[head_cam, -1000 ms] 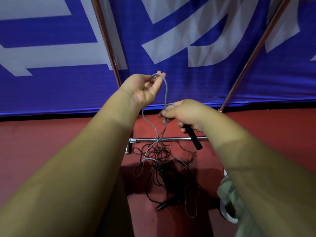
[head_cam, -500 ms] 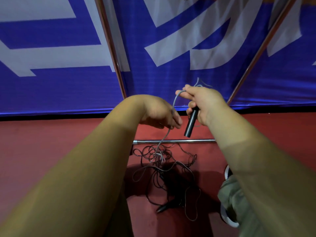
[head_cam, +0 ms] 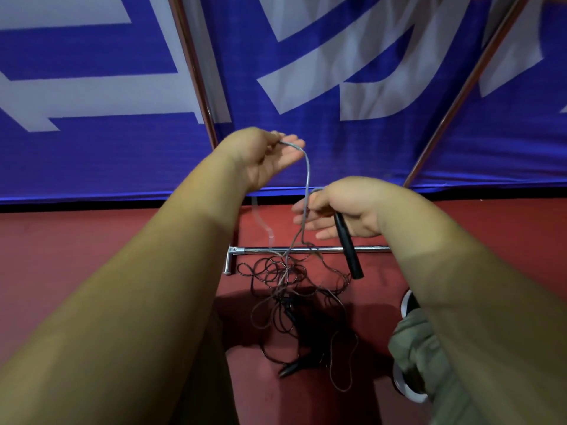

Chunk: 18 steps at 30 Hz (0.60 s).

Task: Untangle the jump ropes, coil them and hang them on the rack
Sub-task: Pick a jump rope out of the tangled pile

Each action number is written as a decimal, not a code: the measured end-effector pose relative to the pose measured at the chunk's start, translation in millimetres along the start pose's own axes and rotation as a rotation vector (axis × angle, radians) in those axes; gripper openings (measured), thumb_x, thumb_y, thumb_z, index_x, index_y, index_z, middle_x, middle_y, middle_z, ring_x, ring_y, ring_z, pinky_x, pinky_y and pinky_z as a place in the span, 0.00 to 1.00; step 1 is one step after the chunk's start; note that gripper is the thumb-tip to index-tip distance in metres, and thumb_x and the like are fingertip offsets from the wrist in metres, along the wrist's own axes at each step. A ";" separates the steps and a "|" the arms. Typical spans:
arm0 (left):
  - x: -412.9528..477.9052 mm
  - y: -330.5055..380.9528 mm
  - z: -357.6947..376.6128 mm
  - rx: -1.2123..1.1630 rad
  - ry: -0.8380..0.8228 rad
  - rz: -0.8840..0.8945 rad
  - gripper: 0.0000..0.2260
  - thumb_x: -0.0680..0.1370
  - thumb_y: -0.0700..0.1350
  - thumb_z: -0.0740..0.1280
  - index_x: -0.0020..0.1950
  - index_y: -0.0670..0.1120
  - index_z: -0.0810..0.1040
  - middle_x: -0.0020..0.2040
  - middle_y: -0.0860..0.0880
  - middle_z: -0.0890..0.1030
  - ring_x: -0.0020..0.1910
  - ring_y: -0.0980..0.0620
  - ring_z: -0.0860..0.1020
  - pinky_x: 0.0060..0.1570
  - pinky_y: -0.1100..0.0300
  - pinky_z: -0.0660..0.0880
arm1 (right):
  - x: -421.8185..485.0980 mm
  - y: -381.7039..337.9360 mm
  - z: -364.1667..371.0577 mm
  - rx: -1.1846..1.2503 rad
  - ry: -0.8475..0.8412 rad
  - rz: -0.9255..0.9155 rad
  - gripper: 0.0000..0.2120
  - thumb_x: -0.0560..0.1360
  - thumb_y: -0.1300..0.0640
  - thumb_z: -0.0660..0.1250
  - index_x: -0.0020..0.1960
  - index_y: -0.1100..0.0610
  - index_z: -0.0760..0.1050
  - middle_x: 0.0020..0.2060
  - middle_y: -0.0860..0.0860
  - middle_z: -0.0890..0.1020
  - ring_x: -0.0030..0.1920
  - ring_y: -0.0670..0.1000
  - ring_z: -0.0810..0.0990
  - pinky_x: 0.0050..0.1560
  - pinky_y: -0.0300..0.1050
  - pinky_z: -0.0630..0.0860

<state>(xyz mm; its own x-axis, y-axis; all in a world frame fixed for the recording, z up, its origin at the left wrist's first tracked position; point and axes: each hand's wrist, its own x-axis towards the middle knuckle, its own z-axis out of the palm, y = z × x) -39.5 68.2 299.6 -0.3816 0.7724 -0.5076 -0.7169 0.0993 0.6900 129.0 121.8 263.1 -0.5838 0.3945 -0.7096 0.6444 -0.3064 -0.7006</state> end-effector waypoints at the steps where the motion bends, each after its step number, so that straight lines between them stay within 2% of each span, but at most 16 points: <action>1: 2.2 2.7 -3.2 -0.057 0.031 0.038 0.07 0.88 0.34 0.55 0.55 0.36 0.72 0.52 0.38 0.80 0.66 0.38 0.81 0.56 0.46 0.82 | -1.1 -0.8 0.7 -0.004 -0.022 -0.024 0.15 0.88 0.56 0.58 0.56 0.53 0.84 0.55 0.50 0.88 0.56 0.53 0.85 0.55 0.47 0.82; 3: 4.9 7.0 -8.4 -0.121 0.078 0.096 0.08 0.87 0.33 0.55 0.52 0.35 0.72 0.52 0.38 0.80 0.63 0.37 0.81 0.58 0.44 0.82 | -2.3 -2.4 0.8 -0.003 -0.038 -0.103 0.13 0.88 0.54 0.61 0.56 0.54 0.85 0.54 0.51 0.88 0.51 0.53 0.85 0.56 0.48 0.82; 5: 4.2 8.8 -12.2 -0.154 0.084 0.109 0.10 0.86 0.34 0.53 0.50 0.36 0.71 0.52 0.37 0.79 0.60 0.37 0.81 0.63 0.41 0.80 | -2.4 -4.9 2.6 0.072 -0.006 -0.186 0.12 0.88 0.56 0.62 0.54 0.56 0.84 0.49 0.53 0.88 0.44 0.52 0.86 0.51 0.47 0.84; 7: 1.3 8.4 -14.0 -0.056 0.092 0.081 0.11 0.85 0.35 0.52 0.57 0.32 0.72 0.57 0.35 0.80 0.62 0.36 0.81 0.62 0.39 0.80 | -1.2 -10.1 5.6 0.199 0.075 -0.246 0.11 0.88 0.58 0.62 0.53 0.58 0.82 0.43 0.53 0.87 0.38 0.51 0.85 0.44 0.46 0.85; 9: -0.8 4.8 -16.0 0.226 0.110 0.021 0.16 0.83 0.35 0.50 0.65 0.33 0.73 0.61 0.36 0.81 0.60 0.38 0.83 0.53 0.40 0.84 | 1.0 -15.5 6.5 0.331 0.155 -0.282 0.10 0.87 0.59 0.62 0.52 0.59 0.80 0.41 0.54 0.85 0.33 0.50 0.84 0.40 0.46 0.84; 11: -4.9 -2.9 -16.1 0.569 0.065 -0.045 0.16 0.82 0.34 0.52 0.61 0.39 0.77 0.58 0.40 0.84 0.55 0.42 0.85 0.47 0.45 0.85 | 1.5 -20.5 5.1 0.466 0.207 -0.305 0.10 0.87 0.60 0.60 0.51 0.60 0.79 0.40 0.54 0.84 0.31 0.49 0.83 0.37 0.46 0.85; 14: -10.0 -15.7 -15.0 0.967 -0.112 -0.100 0.16 0.79 0.30 0.55 0.52 0.43 0.81 0.51 0.43 0.85 0.51 0.47 0.82 0.48 0.55 0.79 | -1.5 -27.4 2.0 0.725 0.189 -0.341 0.11 0.87 0.62 0.58 0.51 0.61 0.77 0.37 0.53 0.83 0.30 0.49 0.82 0.35 0.45 0.85; 16: -10.8 -22.9 -18.2 1.156 -0.252 -0.160 0.18 0.78 0.27 0.57 0.52 0.44 0.83 0.51 0.45 0.86 0.53 0.49 0.82 0.50 0.57 0.77 | -4.8 -31.0 -0.3 0.875 0.151 -0.370 0.10 0.87 0.62 0.57 0.52 0.61 0.76 0.34 0.52 0.84 0.30 0.49 0.83 0.35 0.45 0.84; 18: -9.9 -25.9 -24.1 1.350 -0.347 -0.208 0.13 0.80 0.33 0.66 0.56 0.47 0.86 0.55 0.50 0.88 0.57 0.53 0.83 0.58 0.57 0.78 | -6.7 -32.9 -2.6 0.951 0.142 -0.403 0.10 0.88 0.62 0.58 0.53 0.61 0.77 0.34 0.52 0.84 0.32 0.49 0.84 0.36 0.45 0.84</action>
<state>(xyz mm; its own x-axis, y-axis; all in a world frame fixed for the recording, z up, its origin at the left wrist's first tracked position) -31.2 42.9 274.3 -0.0363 0.7628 -0.6456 0.4376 0.5930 0.6759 113.0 131.5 291.1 -0.5666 0.6982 -0.4376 -0.2759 -0.6612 -0.6977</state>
